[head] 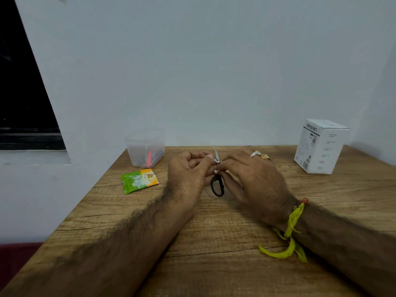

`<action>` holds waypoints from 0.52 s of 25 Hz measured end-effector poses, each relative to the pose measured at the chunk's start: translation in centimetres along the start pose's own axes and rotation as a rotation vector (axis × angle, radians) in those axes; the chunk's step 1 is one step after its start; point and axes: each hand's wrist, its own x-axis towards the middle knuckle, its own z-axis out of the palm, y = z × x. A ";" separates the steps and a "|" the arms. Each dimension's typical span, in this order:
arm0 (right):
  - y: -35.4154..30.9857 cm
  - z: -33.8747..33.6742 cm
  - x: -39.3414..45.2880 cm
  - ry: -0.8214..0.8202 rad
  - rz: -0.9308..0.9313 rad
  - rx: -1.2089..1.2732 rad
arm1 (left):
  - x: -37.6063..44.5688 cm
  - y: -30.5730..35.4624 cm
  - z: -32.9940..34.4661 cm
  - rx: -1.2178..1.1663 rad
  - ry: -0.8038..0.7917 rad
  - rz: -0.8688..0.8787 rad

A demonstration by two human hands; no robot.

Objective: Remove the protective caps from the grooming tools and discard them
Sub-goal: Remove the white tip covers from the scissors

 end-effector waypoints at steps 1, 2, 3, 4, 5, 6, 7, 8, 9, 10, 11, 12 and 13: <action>0.0 -0.1 0.0 0.017 0.002 0.004 | 0.0 0.0 0.0 -0.006 0.005 0.003; -0.1 -0.1 -0.1 0.028 -0.004 0.017 | 0.0 0.0 0.0 0.004 0.013 0.005; -0.3 0.0 -0.1 0.034 -0.017 0.028 | 0.0 0.0 0.0 0.020 0.021 0.005; -0.4 0.1 -0.1 0.033 -0.030 0.028 | 0.0 0.0 0.1 0.030 0.028 0.002; -0.6 0.2 0.0 0.025 -0.037 0.026 | 0.0 0.0 0.0 0.031 0.035 0.000; -0.7 0.4 0.0 0.015 -0.038 0.031 | 0.1 0.0 -0.1 0.027 0.045 -0.002; -0.7 0.5 0.1 0.006 -0.035 0.043 | 0.1 0.0 -0.1 0.025 0.055 -0.003; -0.6 0.5 0.1 0.005 -0.036 0.051 | 0.2 -0.1 -0.1 0.028 0.065 -0.005; -0.5 0.4 0.0 0.013 -0.038 0.044 | 0.2 -0.1 0.0 0.034 0.071 -0.006; -0.4 0.3 0.0 0.028 -0.042 0.026 | 0.2 -0.1 0.0 0.036 0.070 -0.006; -0.4 0.3 0.1 0.044 -0.048 0.012 | 0.2 -0.1 0.0 0.032 0.065 -0.007; -0.4 0.3 0.2 0.053 -0.055 0.014 | 0.1 0.0 0.0 0.025 0.062 -0.006; -0.5 0.4 0.2 0.051 -0.063 0.025 | 0.1 0.0 0.0 0.023 0.061 -0.003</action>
